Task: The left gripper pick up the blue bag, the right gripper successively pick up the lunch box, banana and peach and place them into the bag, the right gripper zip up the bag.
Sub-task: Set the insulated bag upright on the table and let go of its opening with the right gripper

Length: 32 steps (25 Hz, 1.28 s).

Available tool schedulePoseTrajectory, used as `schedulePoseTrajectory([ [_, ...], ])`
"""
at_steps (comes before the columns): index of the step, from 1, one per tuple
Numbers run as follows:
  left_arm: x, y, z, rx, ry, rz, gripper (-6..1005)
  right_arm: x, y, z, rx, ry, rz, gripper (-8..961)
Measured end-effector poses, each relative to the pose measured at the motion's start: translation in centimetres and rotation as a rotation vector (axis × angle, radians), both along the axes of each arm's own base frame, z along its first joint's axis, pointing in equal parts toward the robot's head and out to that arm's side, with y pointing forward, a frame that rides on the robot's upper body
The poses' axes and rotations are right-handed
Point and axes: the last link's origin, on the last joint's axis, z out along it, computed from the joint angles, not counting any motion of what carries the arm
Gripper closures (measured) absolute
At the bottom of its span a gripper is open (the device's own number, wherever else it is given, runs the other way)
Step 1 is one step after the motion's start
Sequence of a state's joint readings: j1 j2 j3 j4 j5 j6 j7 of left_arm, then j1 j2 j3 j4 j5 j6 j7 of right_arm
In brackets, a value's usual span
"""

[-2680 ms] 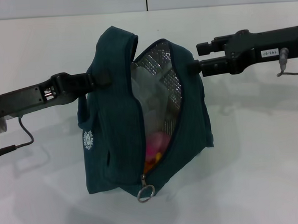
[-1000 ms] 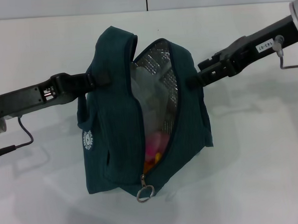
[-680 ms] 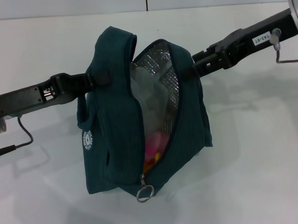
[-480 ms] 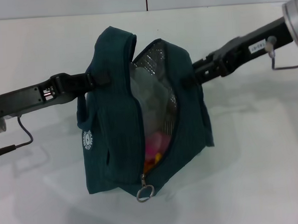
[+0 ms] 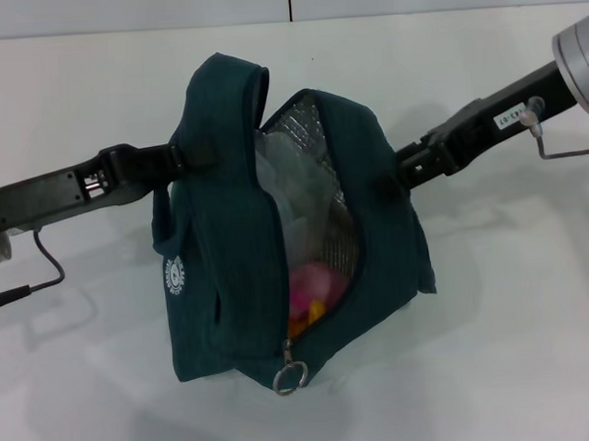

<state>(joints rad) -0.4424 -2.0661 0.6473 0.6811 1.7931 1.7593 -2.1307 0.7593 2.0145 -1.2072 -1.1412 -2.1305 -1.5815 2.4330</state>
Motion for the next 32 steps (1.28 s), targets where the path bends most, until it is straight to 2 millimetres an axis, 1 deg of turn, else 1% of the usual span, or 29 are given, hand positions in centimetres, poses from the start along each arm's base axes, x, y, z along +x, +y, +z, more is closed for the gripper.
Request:
schedulePoseTrajectory([
  [10,-0.1,-0.1,-0.1,-0.001,-0.002,0.004,965,0.9,0.0,-0.3,-0.006,-0.015,-0.035,295],
  [16,-0.1,-0.2,-0.1,-0.002,-0.002,0.006,965,1.1,-0.2,-0.3,-0.001,0.02,-0.006,345],
  [21,-0.1,-0.2,-0.2,0.0,-0.002,0.003,965,1.0,-0.3,-0.4,-0.003,0.034,0.015,542],
  [23,-0.1,-0.2,-0.3,0.0,-0.003,0.001,965,0.9,-0.3,-0.4,-0.004,0.035,0.021,764],
  [29,0.0,-0.2,-0.5,-0.006,-0.011,0.0,965,0.8,-0.4,-0.3,-0.001,0.055,0.029,820],
  [32,0.2,-0.2,-0.8,0.001,-0.014,-0.013,965,0.8,-0.2,0.4,0.022,0.081,0.027,832],
])
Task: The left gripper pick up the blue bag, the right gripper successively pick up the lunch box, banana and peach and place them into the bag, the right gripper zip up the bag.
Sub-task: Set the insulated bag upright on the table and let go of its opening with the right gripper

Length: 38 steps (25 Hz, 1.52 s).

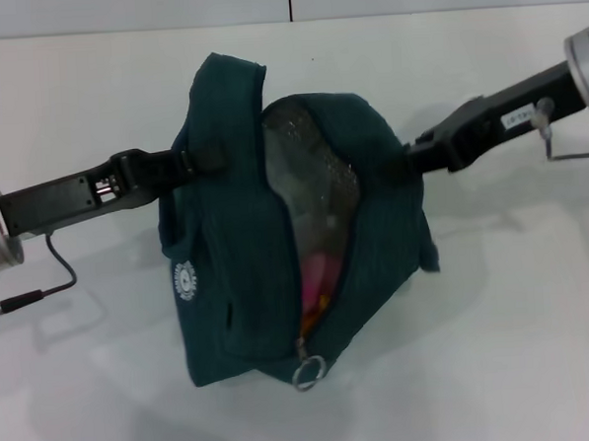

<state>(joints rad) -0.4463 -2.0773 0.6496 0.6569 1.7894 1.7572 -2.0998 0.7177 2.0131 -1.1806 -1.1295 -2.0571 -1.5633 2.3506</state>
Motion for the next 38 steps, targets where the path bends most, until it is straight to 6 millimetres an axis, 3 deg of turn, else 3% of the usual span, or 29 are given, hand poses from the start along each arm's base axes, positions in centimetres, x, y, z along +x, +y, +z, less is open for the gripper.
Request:
schedulePoseTrajectory([
  [10,2.3,1.0,-3.4,-0.053,-0.068,-0.039,965,1.7,-0.5,4.8,0.101,0.076,-0.022,878],
  [15,3.7,1.0,-5.3,-0.07,-0.124,-0.072,965,3.0,-0.7,5.9,0.124,0.085,-0.04,896],
  [24,4.6,1.8,-6.4,-0.059,-0.141,-0.049,964,4.2,-0.7,6.9,0.16,0.097,-0.046,899],
  [32,3.4,1.8,-7.6,-0.066,-0.085,0.026,964,4.8,-0.4,6.1,0.146,0.108,-0.059,901],
  [38,2.6,1.6,-7.3,-0.052,-0.082,0.053,964,2.1,-0.1,6.5,0.133,0.151,0.02,902],
])
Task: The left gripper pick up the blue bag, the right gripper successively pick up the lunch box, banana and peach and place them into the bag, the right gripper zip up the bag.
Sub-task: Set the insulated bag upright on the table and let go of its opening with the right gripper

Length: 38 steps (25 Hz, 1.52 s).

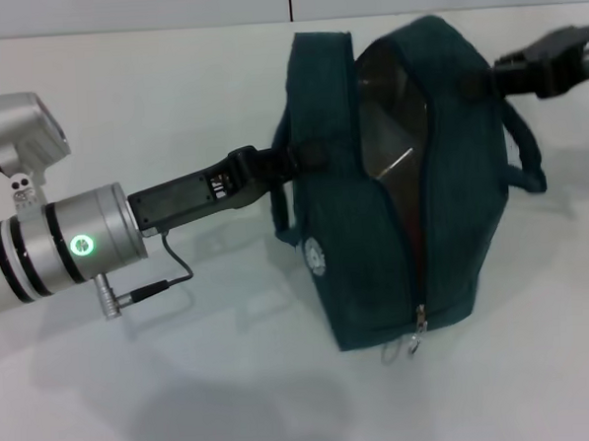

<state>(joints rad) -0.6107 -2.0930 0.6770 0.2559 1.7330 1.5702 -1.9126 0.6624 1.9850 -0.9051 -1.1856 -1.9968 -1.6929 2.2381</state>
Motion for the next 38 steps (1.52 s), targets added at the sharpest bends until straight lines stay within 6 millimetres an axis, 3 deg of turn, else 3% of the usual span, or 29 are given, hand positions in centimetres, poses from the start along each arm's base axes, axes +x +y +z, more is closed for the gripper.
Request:
schedulePoseTrajectory([
  [4,-0.2,-0.1,0.0,0.0,-0.002,0.01,964,-0.5,0.0,-0.1,0.002,0.0,0.01,903],
  [17,-0.4,-0.3,0.0,0.011,-0.02,0.03,964,2.2,0.2,-1.1,-0.032,0.022,-0.045,821],
  [29,-0.5,-0.5,-0.2,0.004,-0.01,0.025,964,2.8,0.2,0.0,0.009,0.124,-0.077,740],
  [38,-0.8,-0.7,-0.2,0.005,-0.01,0.037,964,2.5,-1.3,1.8,0.007,0.242,0.007,428],
])
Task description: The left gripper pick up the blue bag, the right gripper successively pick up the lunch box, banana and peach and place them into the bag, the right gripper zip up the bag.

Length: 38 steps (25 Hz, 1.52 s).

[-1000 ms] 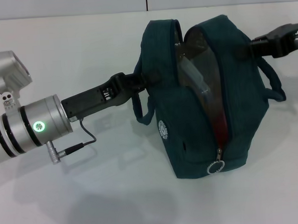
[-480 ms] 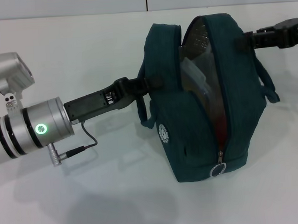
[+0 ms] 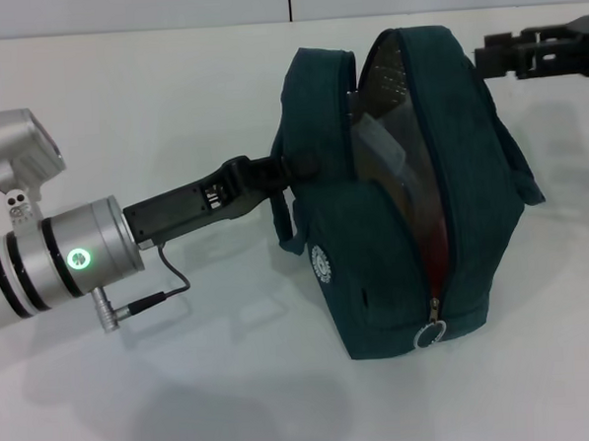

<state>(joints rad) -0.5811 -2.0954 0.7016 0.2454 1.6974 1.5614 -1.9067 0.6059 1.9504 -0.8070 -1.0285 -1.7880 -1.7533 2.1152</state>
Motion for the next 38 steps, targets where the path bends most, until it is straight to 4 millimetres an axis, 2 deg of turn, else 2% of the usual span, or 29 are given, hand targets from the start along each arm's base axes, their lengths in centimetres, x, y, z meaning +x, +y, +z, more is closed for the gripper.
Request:
schedulePoseTrajectory([
  [2,-0.1,0.0,0.0,0.001,-0.001,0.003,964,0.2,-0.5,0.5,0.023,0.025,0.031,346],
  [6,-0.1,-0.1,0.0,0.0,-0.002,0.004,964,1.3,-2.7,1.6,0.091,0.078,0.194,293],
  [8,-0.1,-0.1,0.0,0.0,-0.002,0.004,964,1.8,-4.2,1.3,0.093,0.078,0.299,280],
  [13,0.0,-0.1,0.0,0.003,-0.013,0.007,964,3.8,-8.1,-1.9,0.033,0.028,0.512,283],
  [19,-0.1,-0.3,0.0,0.001,-0.016,0.012,964,6.8,-10.8,-5.8,-0.086,-0.084,0.614,287],
  [27,-0.2,-0.4,0.0,0.0,-0.018,0.013,964,9.6,-10.6,-8.8,-0.084,-0.14,0.496,289],
  [38,-0.2,-0.4,0.0,0.0,-0.017,0.013,963,10.1,-9.8,-11.1,-0.036,-0.105,0.424,288],
])
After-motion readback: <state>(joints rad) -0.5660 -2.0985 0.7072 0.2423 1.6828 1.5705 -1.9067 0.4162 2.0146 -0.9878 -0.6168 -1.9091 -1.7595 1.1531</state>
